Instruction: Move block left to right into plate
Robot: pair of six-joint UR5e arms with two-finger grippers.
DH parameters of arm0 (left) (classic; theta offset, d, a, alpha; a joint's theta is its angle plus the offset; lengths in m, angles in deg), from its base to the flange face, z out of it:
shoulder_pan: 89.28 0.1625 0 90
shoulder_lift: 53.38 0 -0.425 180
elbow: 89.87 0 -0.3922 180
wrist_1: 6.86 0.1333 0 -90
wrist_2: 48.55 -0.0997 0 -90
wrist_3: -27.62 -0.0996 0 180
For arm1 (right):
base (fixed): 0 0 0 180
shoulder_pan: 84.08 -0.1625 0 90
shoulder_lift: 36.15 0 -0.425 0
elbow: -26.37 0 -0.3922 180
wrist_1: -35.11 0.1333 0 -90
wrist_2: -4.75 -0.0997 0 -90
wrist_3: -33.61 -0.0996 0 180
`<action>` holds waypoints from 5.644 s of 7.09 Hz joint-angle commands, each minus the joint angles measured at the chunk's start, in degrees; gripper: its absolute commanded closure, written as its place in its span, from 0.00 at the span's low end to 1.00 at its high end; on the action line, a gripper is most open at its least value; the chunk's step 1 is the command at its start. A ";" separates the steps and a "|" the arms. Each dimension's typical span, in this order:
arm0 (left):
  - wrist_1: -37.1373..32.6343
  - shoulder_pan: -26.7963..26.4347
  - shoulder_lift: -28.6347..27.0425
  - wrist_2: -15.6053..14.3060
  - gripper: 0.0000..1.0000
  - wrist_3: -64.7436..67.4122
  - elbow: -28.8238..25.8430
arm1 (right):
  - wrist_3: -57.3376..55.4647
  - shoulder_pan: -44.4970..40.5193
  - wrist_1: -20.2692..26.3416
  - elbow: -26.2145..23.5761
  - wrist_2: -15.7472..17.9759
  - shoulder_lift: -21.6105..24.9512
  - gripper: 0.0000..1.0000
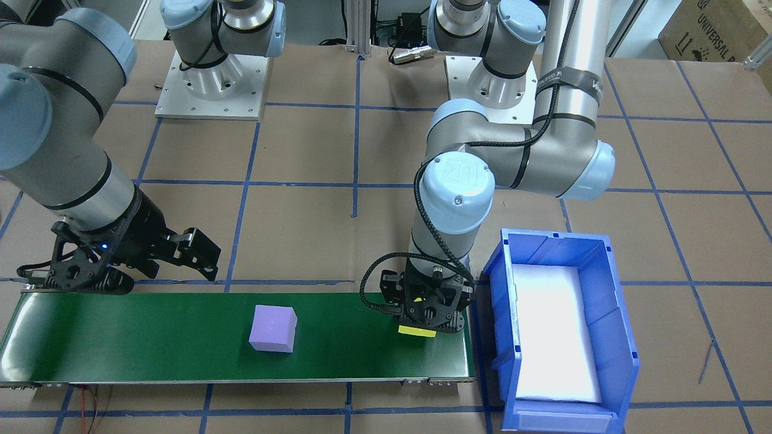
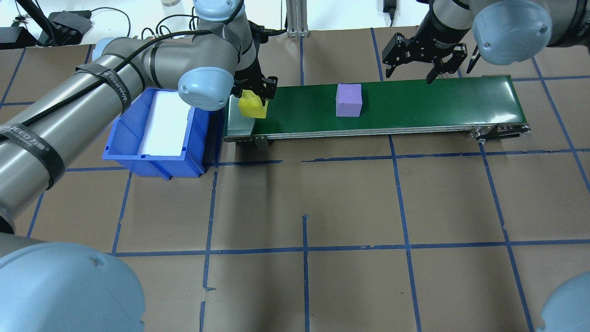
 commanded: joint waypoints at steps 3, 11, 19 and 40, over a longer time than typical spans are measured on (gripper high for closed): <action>1.69 -0.41 -0.94 -1.95 0.75 1.34 0.29 | -1.86 0.00 -5.64 0.31 -3.40 -7.77 0.00; -12.75 0.38 16.93 -1.79 0.00 1.96 -0.32 | -1.60 0.53 -7.30 2.25 -3.16 -13.40 0.01; -24.42 9.96 29.91 -2.06 0.00 1.69 6.53 | 31.36 18.74 0.28 -0.47 7.65 -0.53 0.75; -23.71 10.67 30.35 -1.70 0.00 1.51 7.33 | 44.34 34.07 -1.88 -9.72 5.38 7.51 0.00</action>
